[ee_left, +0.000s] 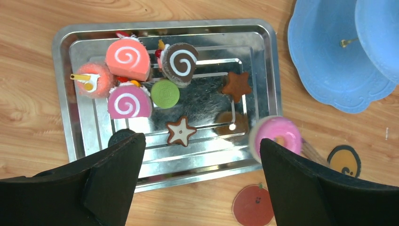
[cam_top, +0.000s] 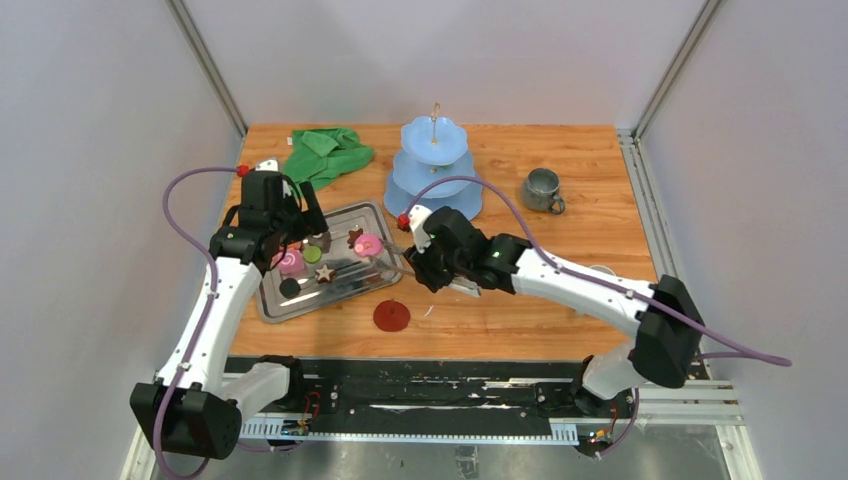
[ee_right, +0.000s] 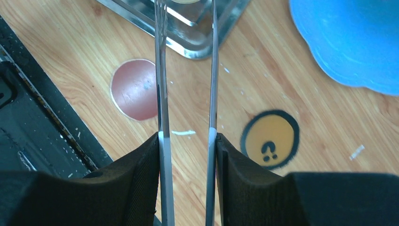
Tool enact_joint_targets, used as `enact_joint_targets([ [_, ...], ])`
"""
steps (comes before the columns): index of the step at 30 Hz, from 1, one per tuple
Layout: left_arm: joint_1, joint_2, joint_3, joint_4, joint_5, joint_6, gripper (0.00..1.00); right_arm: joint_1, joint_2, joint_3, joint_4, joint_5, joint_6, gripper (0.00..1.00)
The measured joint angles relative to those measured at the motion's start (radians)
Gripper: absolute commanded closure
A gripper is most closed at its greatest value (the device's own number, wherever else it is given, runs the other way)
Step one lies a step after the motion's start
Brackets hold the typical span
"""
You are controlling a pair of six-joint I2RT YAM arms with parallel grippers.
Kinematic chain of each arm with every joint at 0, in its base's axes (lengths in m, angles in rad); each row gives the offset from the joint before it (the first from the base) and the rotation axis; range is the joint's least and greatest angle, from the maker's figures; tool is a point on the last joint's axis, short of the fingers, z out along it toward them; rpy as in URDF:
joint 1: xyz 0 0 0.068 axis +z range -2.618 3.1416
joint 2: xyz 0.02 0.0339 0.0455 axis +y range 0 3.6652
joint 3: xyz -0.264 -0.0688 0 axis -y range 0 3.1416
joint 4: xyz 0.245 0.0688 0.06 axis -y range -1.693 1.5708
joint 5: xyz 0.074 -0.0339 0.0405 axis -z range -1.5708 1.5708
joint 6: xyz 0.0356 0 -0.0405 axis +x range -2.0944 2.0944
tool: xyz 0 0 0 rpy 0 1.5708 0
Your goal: Serve the afternoon tea
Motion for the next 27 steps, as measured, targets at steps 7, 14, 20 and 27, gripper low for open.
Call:
enact_joint_targets([
  [7,0.000,-0.016,0.005,-0.003,0.000,0.000,0.04,-0.104,-0.211,-0.070,-0.055,0.034,0.031,0.99],
  [14,0.001,-0.017,-0.001,0.002,0.010,0.000,0.04,-0.201,-0.305,-0.048,-0.068,0.061,0.038,0.99],
  [20,0.001,-0.022,-0.011,0.003,0.013,0.000,0.04,-0.243,-0.251,0.002,-0.065,0.062,0.038,0.99],
  [27,0.001,-0.031,-0.013,0.004,0.018,-0.001,0.04,-0.260,-0.138,0.024,-0.038,0.061,0.075,0.99],
])
